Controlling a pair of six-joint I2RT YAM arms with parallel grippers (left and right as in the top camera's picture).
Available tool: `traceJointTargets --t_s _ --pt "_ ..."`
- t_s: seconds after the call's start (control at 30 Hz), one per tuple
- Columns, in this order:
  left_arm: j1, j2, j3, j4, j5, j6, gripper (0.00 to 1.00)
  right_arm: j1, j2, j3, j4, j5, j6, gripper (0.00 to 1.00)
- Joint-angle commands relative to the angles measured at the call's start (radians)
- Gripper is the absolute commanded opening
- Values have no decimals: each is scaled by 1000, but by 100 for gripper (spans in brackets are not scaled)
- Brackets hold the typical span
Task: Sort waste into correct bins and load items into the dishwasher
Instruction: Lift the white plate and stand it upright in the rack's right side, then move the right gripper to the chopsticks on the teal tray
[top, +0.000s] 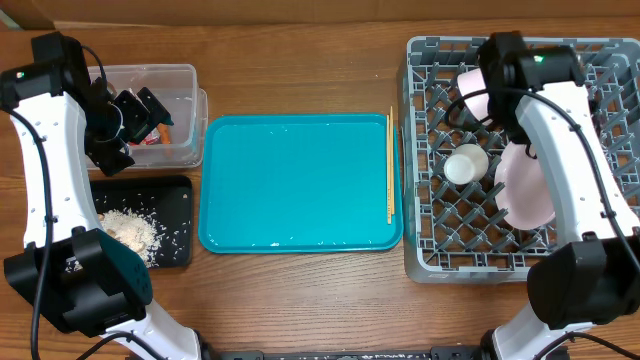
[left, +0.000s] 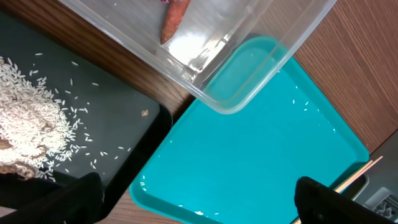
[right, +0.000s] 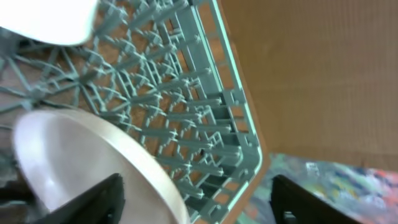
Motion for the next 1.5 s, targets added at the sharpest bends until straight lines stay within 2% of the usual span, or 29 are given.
traceJointTargets --t_s 0.0,0.13,0.33,0.43,0.53,0.57,0.6,0.77,0.9,0.93,1.07,1.17,1.23,1.3,1.47 --pt "-2 -24 19 -3 -2 23 100 2 -10 103 7 -108 3 82" --pt "-2 -24 19 -3 -2 23 100 3 -10 211 5 -348 3 81" --pt "-2 -24 19 -3 -2 23 100 19 -11 297 9 -978 -31 74" --pt "-2 -24 19 -3 -2 23 100 48 -8 296 11 -1117 -42 73" --pt "-2 -24 19 -3 -2 23 100 100 -8 296 18 -1130 1 73" --pt "-2 -24 19 -3 -2 23 100 121 -8 296 19 -1132 47 82" --pt "-2 -24 19 -3 -2 23 100 136 -8 296 23 -1138 68 100" --pt "-2 -24 19 -3 -2 23 100 238 -6 296 61 -1167 80 100" --pt "-2 -24 19 -3 -2 23 100 332 2 283 79 -1073 129 65" --pt "-2 -24 19 -3 -2 23 100 354 4 273 87 -1032 150 60" --pt "-2 -24 19 -3 -2 23 100 472 9 162 159 -776 306 60" --pt "-2 -24 19 -3 -2 23 100 526 9 50 254 -666 358 60" --pt "-2 -24 19 -3 -2 23 100 543 9 -31 332 -632 360 60" --pt "-2 -24 19 -3 -2 23 100 547 9 -135 422 -599 360 55" --pt "-2 -24 19 -3 -2 23 100 533 9 -344 658 -535 359 55"
